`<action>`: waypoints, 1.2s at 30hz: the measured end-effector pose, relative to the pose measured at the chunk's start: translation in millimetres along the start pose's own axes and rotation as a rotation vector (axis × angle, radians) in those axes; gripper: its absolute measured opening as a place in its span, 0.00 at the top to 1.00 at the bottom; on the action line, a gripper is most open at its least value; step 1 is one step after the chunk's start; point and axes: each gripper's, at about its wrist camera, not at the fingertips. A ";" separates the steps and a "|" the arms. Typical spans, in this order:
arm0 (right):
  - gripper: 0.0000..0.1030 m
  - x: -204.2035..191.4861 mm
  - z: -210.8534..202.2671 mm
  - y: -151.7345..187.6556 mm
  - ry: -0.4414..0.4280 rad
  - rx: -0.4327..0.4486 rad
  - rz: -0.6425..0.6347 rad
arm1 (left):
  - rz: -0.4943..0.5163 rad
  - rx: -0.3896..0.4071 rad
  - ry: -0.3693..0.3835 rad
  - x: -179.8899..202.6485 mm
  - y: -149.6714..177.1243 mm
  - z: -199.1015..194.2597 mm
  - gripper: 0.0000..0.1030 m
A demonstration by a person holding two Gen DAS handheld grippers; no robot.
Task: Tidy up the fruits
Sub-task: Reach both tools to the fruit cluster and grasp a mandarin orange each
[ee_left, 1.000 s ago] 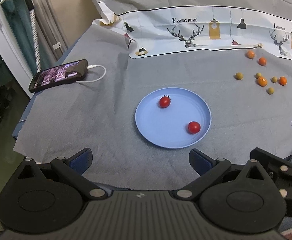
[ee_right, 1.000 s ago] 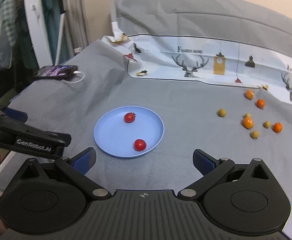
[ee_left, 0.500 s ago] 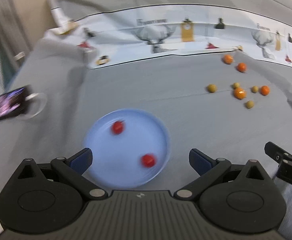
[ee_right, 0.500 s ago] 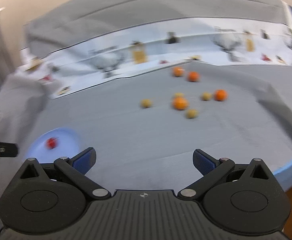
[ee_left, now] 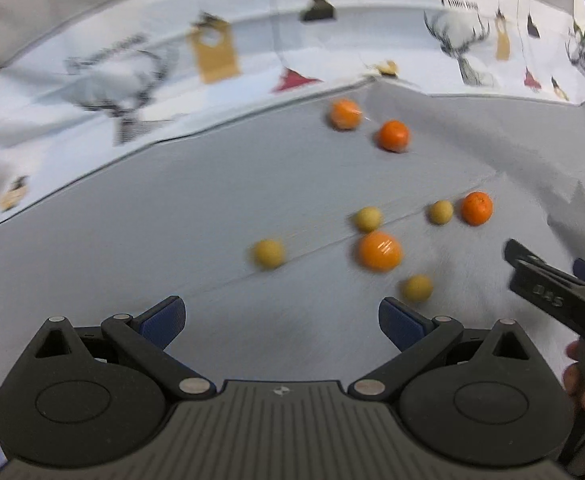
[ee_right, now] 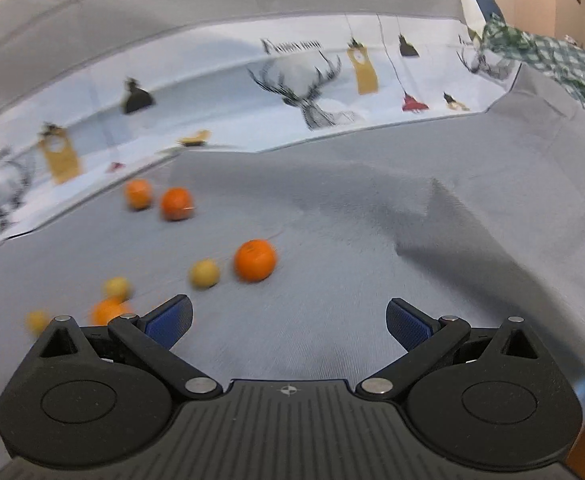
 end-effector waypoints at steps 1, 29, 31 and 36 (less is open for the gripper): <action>0.01 -0.1 14.1 -3.2 0.005 -0.011 0.006 | 0.003 -0.014 0.012 8.3 -10.4 13.7 0.00; 0.63 -9.9 51.9 -7.9 0.063 0.073 -0.089 | 0.073 0.013 0.111 31.1 -32.4 76.6 0.59; 0.63 -7.2 28.4 -7.9 0.057 0.100 -0.085 | 0.073 0.050 0.107 25.2 -22.2 49.9 0.59; 0.63 -17.6 -55.6 3.0 -0.033 0.160 -0.127 | 0.030 0.119 0.096 -8.2 13.8 -27.6 0.59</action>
Point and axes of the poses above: each gripper's, at about its wrist camera, not at the fingertips, and z roughly the way its jaws point, x to its right, y to its underside, and after that the axes turned 5 degrees about -x, right-handed
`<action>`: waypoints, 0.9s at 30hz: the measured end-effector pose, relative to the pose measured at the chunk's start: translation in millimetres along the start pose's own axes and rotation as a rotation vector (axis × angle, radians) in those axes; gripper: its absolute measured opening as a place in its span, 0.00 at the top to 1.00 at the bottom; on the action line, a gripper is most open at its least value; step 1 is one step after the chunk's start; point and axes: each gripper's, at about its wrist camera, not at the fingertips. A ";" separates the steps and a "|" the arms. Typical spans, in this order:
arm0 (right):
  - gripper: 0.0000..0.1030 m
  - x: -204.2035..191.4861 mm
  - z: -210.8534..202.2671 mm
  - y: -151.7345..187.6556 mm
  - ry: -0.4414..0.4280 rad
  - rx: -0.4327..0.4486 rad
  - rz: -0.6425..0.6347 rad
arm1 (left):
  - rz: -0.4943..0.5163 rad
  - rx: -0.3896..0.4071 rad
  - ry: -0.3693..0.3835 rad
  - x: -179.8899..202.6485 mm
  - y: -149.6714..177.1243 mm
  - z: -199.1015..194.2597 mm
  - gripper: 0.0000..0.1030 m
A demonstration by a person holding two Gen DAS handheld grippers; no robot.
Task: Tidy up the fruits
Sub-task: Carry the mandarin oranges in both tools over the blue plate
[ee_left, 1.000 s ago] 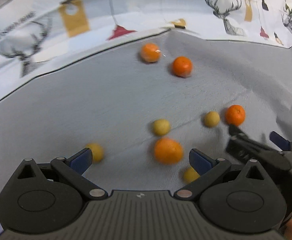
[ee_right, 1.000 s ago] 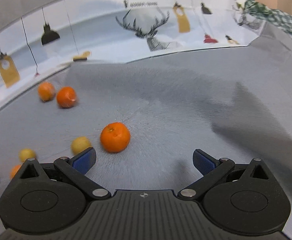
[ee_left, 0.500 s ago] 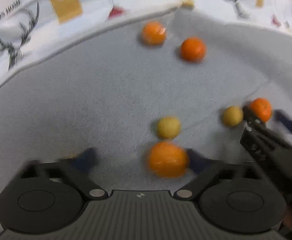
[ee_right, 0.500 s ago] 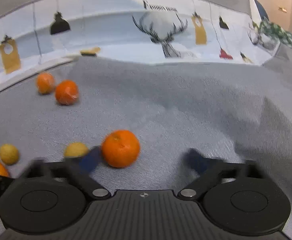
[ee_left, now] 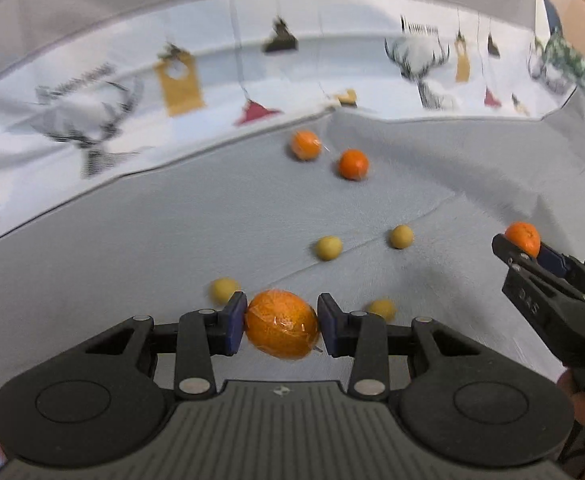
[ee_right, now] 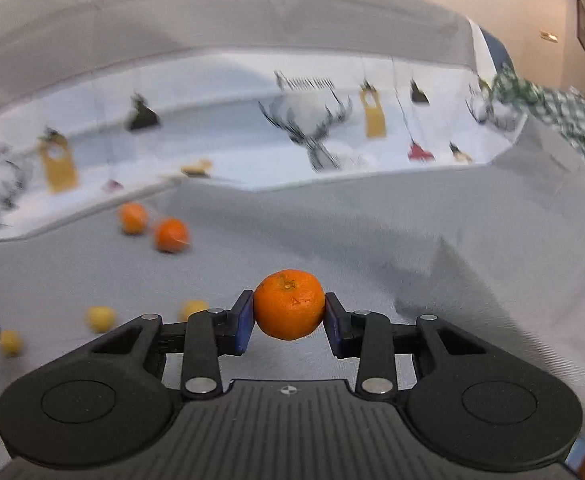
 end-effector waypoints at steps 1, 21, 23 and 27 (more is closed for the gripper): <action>0.63 -6.1 -17.7 0.5 -0.030 0.009 -0.017 | -0.009 0.013 -0.006 -6.7 7.8 -18.0 0.59; 0.63 -152.3 -274.5 62.5 -0.630 -0.108 -0.359 | -0.267 0.066 -0.189 -145.1 212.4 -254.3 0.59; 0.63 -158.9 -290.9 70.0 -0.646 -0.103 -0.396 | -0.292 0.080 -0.194 -150.8 227.6 -267.0 0.59; 0.63 -165.4 -320.8 80.6 -0.653 -0.058 -0.447 | -0.331 0.104 -0.187 -156.7 250.2 -285.5 0.59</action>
Point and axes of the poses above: each gripper's, at about its wrist camera, not at the fingertips, and z roughly the way its jaws point, x to its right, y to its underside, and after that the axes turned 5 degrees about -x, right-handed
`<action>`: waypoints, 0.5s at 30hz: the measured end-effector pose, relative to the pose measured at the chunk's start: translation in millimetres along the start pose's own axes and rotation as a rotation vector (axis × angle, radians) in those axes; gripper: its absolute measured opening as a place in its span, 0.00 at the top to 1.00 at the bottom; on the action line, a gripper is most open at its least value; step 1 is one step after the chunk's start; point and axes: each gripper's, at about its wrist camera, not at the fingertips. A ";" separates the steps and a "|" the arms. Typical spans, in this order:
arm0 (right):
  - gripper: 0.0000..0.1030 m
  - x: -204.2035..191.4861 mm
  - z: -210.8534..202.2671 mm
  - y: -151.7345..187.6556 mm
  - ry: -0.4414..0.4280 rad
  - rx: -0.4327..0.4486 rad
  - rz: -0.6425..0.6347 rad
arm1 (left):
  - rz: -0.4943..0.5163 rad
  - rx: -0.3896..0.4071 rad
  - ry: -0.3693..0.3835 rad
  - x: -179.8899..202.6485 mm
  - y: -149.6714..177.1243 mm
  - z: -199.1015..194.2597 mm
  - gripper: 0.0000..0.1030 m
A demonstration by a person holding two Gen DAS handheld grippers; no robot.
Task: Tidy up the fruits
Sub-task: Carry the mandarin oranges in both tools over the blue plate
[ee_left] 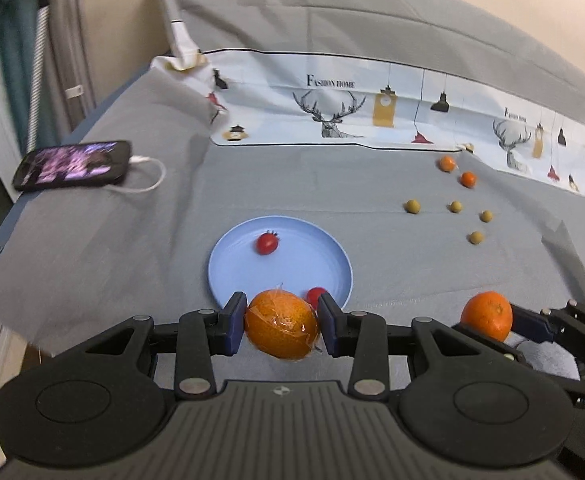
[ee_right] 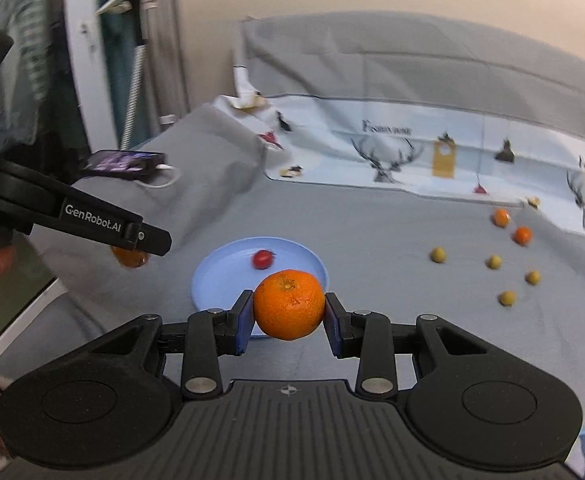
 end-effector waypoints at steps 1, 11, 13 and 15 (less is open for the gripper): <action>0.63 -4.4 -4.7 0.6 0.003 0.009 -0.009 | -0.006 0.004 0.004 -3.5 4.3 -4.8 0.59; 0.63 -23.5 -24.7 0.9 0.022 0.053 -0.060 | -0.045 0.055 0.012 -19.8 26.0 -37.3 0.59; 0.63 -25.8 -26.8 0.8 0.024 0.058 -0.067 | -0.053 0.063 0.013 -21.0 27.3 -40.7 0.59; 0.63 -26.4 -28.7 1.6 0.025 0.061 -0.073 | -0.056 0.068 0.015 -21.7 28.3 -43.4 0.59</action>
Point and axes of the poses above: each gripper's, at about its wrist camera, not at the fingertips, and z roughly the way its jaws point, x to its right, y to its underside, and after that the axes turned 5 degrees about -x, right-handed
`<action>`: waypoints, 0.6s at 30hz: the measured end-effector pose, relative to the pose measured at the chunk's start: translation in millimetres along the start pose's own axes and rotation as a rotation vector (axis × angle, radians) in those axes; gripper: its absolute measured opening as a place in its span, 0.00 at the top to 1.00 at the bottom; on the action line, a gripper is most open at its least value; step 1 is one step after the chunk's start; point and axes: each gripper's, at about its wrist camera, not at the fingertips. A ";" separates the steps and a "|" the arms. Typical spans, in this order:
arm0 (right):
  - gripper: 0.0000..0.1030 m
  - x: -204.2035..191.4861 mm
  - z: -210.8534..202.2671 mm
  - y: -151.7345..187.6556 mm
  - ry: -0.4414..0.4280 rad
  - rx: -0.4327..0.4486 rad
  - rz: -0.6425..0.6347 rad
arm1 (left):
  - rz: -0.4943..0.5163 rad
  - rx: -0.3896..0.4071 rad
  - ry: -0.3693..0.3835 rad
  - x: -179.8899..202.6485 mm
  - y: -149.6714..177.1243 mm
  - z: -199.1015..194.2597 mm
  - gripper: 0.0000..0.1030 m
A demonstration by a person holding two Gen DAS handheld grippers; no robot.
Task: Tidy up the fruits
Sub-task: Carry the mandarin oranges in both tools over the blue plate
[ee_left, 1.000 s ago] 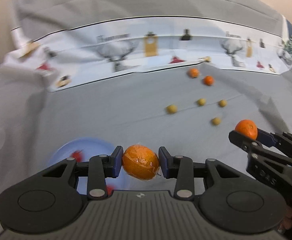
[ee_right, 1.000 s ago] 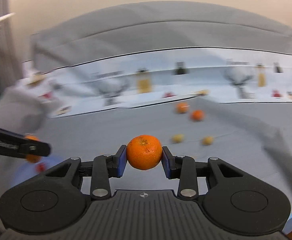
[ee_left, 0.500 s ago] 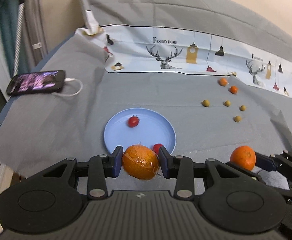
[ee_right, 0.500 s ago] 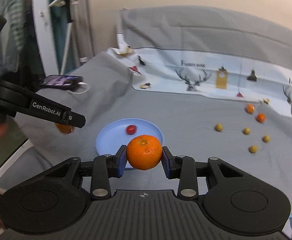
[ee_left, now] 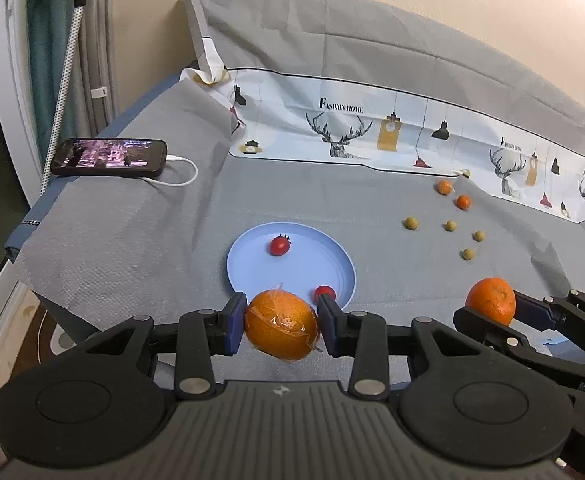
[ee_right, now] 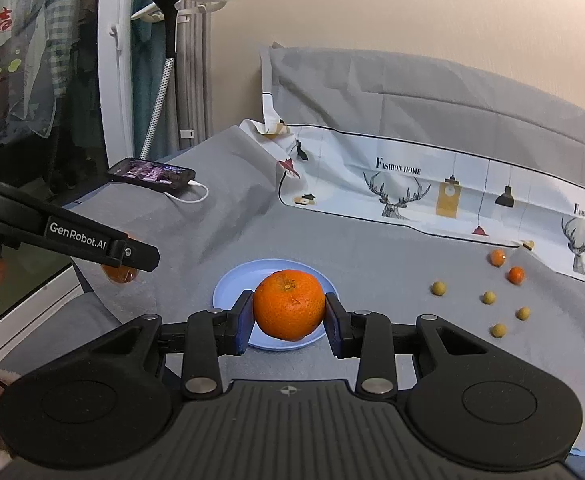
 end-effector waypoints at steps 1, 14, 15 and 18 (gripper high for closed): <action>0.63 -0.1 -0.4 -0.1 0.001 0.000 -0.001 | -0.002 0.003 0.001 0.0 0.1 -0.9 0.59; 0.63 0.3 5.6 -0.6 0.006 -0.019 0.003 | -0.005 -0.003 0.006 -0.7 -3.4 5.0 0.59; 0.63 0.5 6.6 -0.6 0.005 -0.023 0.003 | -0.006 -0.004 0.007 -1.1 -3.7 6.0 0.59; 0.63 -1.3 9.6 -0.1 0.006 -0.031 0.006 | -0.008 -0.007 0.006 -1.6 -4.8 8.5 0.59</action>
Point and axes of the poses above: each gripper's, at about its wrist camera, not at the fingertips, and z roughly the way its jaws point, x to its right, y to its underside, and after that the axes turned 5 degrees about -x, right-handed
